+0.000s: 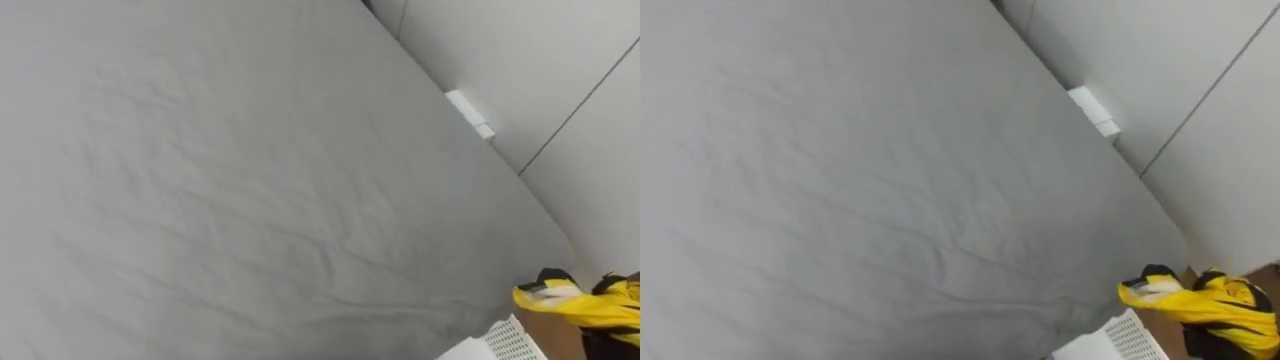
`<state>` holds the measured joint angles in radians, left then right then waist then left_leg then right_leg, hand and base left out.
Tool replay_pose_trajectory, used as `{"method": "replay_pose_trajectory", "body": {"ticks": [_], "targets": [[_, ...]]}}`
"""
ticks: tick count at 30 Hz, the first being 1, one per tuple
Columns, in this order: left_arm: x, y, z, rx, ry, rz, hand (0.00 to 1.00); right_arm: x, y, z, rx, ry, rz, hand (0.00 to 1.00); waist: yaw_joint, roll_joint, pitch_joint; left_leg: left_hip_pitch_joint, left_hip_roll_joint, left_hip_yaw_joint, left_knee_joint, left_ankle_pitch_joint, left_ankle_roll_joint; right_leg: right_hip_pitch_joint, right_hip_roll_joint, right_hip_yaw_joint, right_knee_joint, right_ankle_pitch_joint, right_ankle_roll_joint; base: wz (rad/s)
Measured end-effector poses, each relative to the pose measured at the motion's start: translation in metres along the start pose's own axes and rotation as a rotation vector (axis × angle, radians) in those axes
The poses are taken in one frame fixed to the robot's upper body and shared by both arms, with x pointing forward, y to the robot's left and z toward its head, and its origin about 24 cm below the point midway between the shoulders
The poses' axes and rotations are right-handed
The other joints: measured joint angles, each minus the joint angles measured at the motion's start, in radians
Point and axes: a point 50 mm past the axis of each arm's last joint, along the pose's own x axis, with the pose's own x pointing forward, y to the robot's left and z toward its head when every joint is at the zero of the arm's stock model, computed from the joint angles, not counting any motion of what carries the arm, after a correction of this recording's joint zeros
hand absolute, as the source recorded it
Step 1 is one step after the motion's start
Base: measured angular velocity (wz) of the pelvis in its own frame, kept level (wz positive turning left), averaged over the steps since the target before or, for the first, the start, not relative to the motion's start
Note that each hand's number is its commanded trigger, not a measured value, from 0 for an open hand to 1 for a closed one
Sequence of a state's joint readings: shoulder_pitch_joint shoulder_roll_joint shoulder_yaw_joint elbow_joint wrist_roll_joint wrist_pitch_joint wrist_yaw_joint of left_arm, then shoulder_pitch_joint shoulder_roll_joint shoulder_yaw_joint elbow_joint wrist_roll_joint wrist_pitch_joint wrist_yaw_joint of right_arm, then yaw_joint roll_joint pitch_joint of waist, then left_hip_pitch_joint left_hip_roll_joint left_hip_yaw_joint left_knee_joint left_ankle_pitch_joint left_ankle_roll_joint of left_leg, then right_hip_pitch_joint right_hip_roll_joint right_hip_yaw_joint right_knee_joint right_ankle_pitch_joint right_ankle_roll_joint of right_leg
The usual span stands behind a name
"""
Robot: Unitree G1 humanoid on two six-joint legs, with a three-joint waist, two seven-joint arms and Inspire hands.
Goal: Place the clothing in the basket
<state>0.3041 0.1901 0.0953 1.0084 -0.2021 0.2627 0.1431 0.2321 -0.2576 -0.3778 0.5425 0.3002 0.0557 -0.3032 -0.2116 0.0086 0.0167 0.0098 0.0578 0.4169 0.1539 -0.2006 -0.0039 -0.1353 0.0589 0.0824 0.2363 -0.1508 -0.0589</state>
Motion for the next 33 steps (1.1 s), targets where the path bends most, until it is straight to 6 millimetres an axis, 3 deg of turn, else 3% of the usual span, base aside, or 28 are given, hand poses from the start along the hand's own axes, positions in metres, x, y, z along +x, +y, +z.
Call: {"method": "replay_pose_trajectory", "body": {"ticks": [6, 10, 15, 21, 29, 30, 31, 33], "targets": [[0.0, -0.012, 0.01, 0.058, -0.011, -0.032, 0.0, 0.016, 0.014, 0.015, -0.008, 0.002, -0.008, 1.0, -0.013, 0.067, 0.0007, -0.114, -0.003, 0.019, 0.039, -0.002, 0.008, -0.137, 0.0, 0.034, 0.062, 0.005, 0.005, -0.15], [0.001, -0.018, 0.013, 0.064, -0.004, -0.049, 0.0, 0.024, 0.023, 0.026, 0.031, 0.002, -0.008, 1.0, -0.014, 0.094, 0.0, -0.168, -0.008, 0.018, 0.057, 0.0, 0.011, -0.205, 0.0, 0.053, 0.103, 0.004, 0.005, -0.21], [0.0, -0.027, 0.037, -0.011, -0.045, -0.068, 0.0, 0.029, 0.031, 0.027, 0.09, 0.044, -0.021, 1.0, 0.003, 0.099, 0.0034, -0.265, -0.01, 0.023, 0.106, 0.005, 0.02, -0.318, -0.004, 0.067, 0.169, -0.002, 0.006, -0.01], [-0.002, -0.033, 0.058, -0.046, -0.105, -0.082, 0.0, 0.035, 0.038, 0.033, 0.17, 0.092, -0.047, 1.0, 0.027, 0.104, 0.0026, -0.343, -0.012, 0.018, 0.122, 0.022, 0.035, -0.391, -0.009, 0.068, 0.179, 0.012, 0.022, 0.04], [-0.003, -0.038, 0.066, -0.061, -0.124, -0.095, 0.0, 0.041, 0.035, 0.044, 0.211, 0.1, -0.105, 1.0, 0.031, 0.114, 0.0022, -0.376, -0.014, 0.016, 0.12, 0.028, 0.039, -0.421, -0.019, 0.05, 0.183, 0.022, 0.014, 0.06], [-0.004, -0.039, 0.067, -0.059, -0.127, -0.097, 0.0, 0.042, 0.034, 0.047, 0.214, 0.092, -0.114, 0.6, 0.031, 0.117, 0.0028, -0.385, -0.015, 0.016, 0.12, 0.028, 0.04, -0.431, -0.023, 0.044, 0.186, 0.023, 0.012, 0.04], [-0.004, -0.039, 0.068, -0.066, -0.129, -0.099, 0.0, 0.043, 0.032, 0.049, 0.214, 0.085, -0.121, 0.0, 0.031, 0.118, 0.0028, -0.394, -0.017, 0.016, 0.12, 0.028, 0.04, -0.442, -0.026, 0.042, 0.193, 0.022, 0.011, 0.06], [-0.004, -0.04, 0.071, -0.068, -0.134, -0.101, 0.0, 0.044, 0.028, 0.05, 0.21, 0.086, -0.134, 0.0, 0.031, 0.119, 0.0025, -0.406, -0.018, 0.016, 0.12, 0.029, 0.041, -0.454, -0.029, 0.036, 0.196, 0.019, 0.01, 0.09]]}}
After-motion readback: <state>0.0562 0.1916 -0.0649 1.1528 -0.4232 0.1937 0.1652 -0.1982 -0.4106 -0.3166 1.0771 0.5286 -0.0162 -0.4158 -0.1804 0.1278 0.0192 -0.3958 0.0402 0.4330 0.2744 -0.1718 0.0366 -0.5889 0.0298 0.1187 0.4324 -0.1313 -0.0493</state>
